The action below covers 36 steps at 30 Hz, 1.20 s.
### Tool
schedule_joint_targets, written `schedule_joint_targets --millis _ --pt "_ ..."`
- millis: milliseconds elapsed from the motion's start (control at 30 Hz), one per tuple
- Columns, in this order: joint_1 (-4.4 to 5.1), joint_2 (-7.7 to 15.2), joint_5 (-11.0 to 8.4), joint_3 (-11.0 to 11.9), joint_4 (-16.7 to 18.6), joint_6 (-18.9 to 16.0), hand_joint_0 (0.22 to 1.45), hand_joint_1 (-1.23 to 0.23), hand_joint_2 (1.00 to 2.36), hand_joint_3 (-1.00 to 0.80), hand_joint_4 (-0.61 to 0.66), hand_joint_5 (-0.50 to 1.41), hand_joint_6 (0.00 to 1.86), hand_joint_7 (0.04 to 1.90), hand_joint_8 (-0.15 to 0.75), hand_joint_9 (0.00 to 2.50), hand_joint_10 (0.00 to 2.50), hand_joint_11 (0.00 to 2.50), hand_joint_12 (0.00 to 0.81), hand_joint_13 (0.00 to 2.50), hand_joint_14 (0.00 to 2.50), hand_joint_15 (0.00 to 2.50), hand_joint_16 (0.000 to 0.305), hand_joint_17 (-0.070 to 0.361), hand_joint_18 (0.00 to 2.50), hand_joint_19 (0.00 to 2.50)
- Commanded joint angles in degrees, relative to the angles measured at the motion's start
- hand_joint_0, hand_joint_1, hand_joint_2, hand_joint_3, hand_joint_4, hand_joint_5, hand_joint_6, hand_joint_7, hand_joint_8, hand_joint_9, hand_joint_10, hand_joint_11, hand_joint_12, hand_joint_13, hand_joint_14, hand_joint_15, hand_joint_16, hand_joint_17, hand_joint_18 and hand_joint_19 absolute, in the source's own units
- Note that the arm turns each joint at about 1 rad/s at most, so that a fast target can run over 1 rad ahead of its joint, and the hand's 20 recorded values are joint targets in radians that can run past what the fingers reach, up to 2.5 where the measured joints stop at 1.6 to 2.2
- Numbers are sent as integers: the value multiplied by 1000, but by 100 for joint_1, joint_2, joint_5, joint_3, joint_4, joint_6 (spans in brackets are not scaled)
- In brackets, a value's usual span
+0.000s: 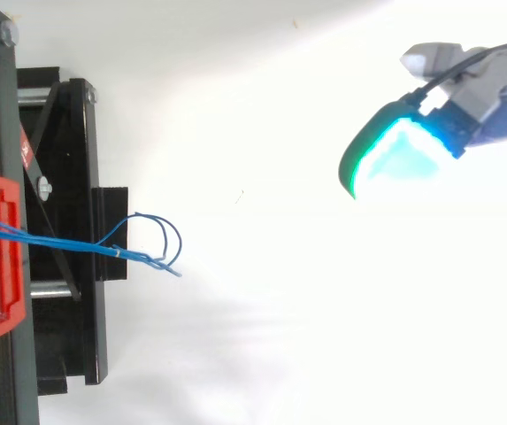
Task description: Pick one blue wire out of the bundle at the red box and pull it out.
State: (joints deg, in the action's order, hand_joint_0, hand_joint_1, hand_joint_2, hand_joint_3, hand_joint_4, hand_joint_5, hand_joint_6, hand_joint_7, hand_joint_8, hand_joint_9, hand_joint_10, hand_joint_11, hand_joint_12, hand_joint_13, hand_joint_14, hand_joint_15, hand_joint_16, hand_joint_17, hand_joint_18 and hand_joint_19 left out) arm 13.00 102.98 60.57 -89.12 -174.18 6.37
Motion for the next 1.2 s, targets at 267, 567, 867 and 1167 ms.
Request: schedule_joint_targets --millis 267,567,867,1167 --pt "1 257 -98 0 763 313 523 -520 1001 -482 244 -167 502 758 283 532 8 198 357 52 3 93 61 138 0 190" --pt "36 547 -142 0 956 471 523 -548 1000 -499 249 -162 502 774 281 538 8 201 355 65 3 100 61 138 0 201" --pt "45 1066 -300 0 1510 585 497 -604 1000 -500 258 -160 502 774 287 534 7 205 365 67 3 106 63 142 0 198" --pt "54 1514 -406 18 2582 1183 496 -603 1000 -500 266 -155 502 778 288 535 7 198 366 66 4 102 63 142 0 205"
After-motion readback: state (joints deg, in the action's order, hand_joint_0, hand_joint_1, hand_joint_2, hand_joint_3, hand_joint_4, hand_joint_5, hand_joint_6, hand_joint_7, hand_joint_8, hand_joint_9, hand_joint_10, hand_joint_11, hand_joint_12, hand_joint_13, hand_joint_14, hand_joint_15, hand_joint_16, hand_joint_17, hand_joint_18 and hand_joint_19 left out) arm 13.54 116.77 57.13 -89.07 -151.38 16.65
